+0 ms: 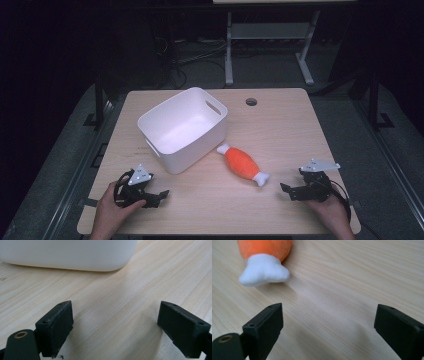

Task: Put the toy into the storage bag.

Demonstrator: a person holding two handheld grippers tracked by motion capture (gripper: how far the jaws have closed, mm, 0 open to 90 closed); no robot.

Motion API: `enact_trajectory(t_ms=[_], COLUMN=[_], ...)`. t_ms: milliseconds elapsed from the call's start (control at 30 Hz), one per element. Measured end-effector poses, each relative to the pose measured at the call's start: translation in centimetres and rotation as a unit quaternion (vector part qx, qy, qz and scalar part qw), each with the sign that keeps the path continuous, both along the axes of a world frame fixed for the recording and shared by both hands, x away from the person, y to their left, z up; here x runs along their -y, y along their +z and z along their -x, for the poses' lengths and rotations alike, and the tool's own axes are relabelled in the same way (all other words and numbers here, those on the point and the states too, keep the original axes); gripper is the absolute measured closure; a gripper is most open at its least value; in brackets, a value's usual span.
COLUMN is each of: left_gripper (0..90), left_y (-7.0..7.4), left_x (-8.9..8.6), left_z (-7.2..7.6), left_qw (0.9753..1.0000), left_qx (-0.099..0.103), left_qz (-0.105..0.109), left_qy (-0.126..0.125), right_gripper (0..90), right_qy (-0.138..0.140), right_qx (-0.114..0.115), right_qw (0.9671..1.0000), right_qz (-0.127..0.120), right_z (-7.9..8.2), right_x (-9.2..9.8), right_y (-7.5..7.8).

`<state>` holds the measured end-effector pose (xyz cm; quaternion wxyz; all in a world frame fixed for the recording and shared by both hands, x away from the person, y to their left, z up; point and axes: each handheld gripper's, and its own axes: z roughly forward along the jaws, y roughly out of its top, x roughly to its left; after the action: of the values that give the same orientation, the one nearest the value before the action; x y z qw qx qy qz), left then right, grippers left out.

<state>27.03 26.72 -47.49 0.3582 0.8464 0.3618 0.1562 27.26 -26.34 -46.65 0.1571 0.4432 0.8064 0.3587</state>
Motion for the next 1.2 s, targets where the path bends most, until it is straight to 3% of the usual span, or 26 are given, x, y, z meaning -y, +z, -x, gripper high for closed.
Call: enact_trajectory(t_ms=[267, 1200], left_gripper=[12.4, 12.4], left_y=[0.0, 0.0], left_x=[0.0, 0.0], left_z=[0.0, 0.0], left_qw=[1.0, 1.0], left_qx=[0.0, 0.0], left_qz=[0.0, 0.0], left_qy=[0.001, 0.001], right_gripper=[8.3, 8.3], right_qy=[0.003, 0.041], right_qx=[0.009, 0.013], right_qw=[0.9998, 0.999], right_qz=[-0.02, -0.012], right_z=[-0.8, -2.9], right_x=[-0.2, -3.2], right_y=[1.3, 2.9])
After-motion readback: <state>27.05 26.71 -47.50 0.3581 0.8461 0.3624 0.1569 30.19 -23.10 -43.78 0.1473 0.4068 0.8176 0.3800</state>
